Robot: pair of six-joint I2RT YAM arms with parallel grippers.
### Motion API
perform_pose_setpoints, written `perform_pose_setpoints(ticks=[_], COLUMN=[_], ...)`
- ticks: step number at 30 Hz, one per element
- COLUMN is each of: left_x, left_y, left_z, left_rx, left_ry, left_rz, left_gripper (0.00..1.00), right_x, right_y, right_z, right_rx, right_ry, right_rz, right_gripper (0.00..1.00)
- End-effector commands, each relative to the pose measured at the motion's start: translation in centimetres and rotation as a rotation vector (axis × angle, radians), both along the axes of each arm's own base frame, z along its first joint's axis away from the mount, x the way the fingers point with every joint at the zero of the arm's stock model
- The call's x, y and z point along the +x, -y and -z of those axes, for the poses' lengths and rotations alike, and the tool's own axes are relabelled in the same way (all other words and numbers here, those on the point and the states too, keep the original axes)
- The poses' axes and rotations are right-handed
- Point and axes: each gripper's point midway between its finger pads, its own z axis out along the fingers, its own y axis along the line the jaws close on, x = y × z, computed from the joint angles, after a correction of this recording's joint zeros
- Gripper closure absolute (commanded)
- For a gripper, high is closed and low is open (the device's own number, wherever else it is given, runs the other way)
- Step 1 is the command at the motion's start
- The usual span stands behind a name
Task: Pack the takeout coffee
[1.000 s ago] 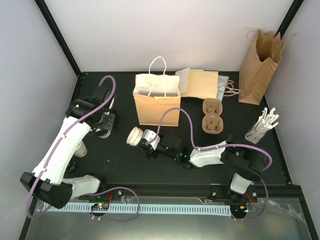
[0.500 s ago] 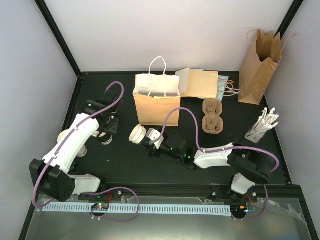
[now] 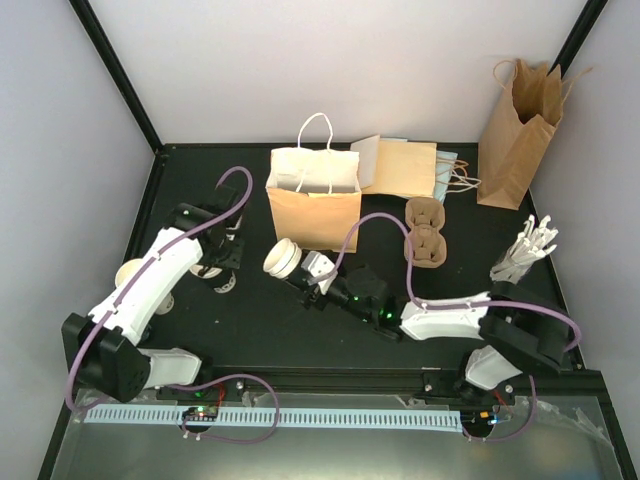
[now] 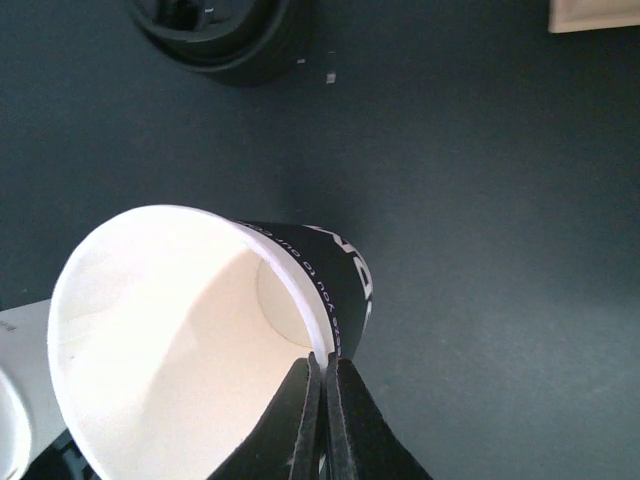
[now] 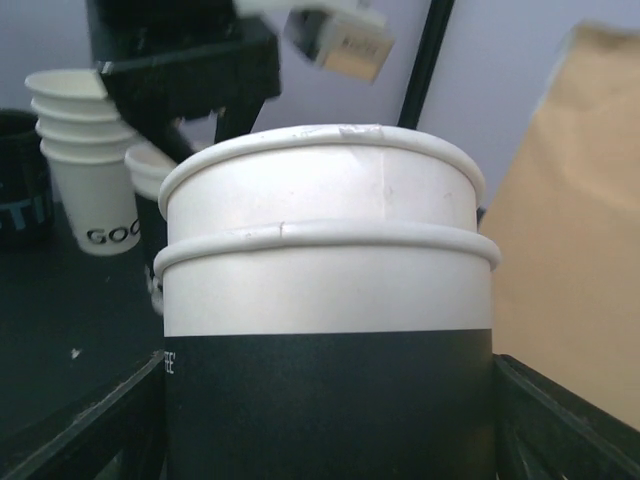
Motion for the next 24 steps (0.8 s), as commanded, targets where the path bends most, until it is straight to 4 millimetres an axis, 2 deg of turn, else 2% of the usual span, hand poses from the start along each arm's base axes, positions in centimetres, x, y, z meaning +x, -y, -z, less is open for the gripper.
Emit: perform_pose_setpoints(ticks=[1,4,7,9,13,18,24], left_x=[-0.6,-1.4,-2.7,-3.6,-6.0,-7.2,-6.9], left_y=[3.4,5.2,7.9,10.1,15.7,22.3,26.7], left_z=[-1.2,-1.6,-1.6,-1.7,-1.8,-1.0,-0.7], left_rx=[-0.133,-0.164,-0.198,-0.213,-0.25,-0.2,-0.091], left_ry=[0.072,0.106,0.11,0.107,0.094,0.07,0.081], left_rz=[0.031,0.05,0.103,0.145,0.259,0.376,0.462], left_gripper=[0.98,0.98,0.99,0.98,0.98,0.98,0.98], right_x=[1.4,2.5,3.0,3.1,3.3,2.8,2.4], right_y=[2.9,5.9,9.3,11.5,15.2,17.4,19.2], right_z=[-4.8,-7.3,-9.8,-11.5,-14.1,-16.2,-17.3], right_rx=[0.071,0.102,0.136,0.16,0.171,0.169,0.181], right_ry=[0.086,0.09,0.099,0.112,0.137,0.187,0.198], right_rz=[0.13,0.224,0.293,0.33,0.402,0.44,0.487], right_gripper=[0.16,0.16,0.16,0.16,0.17,0.17,0.17])
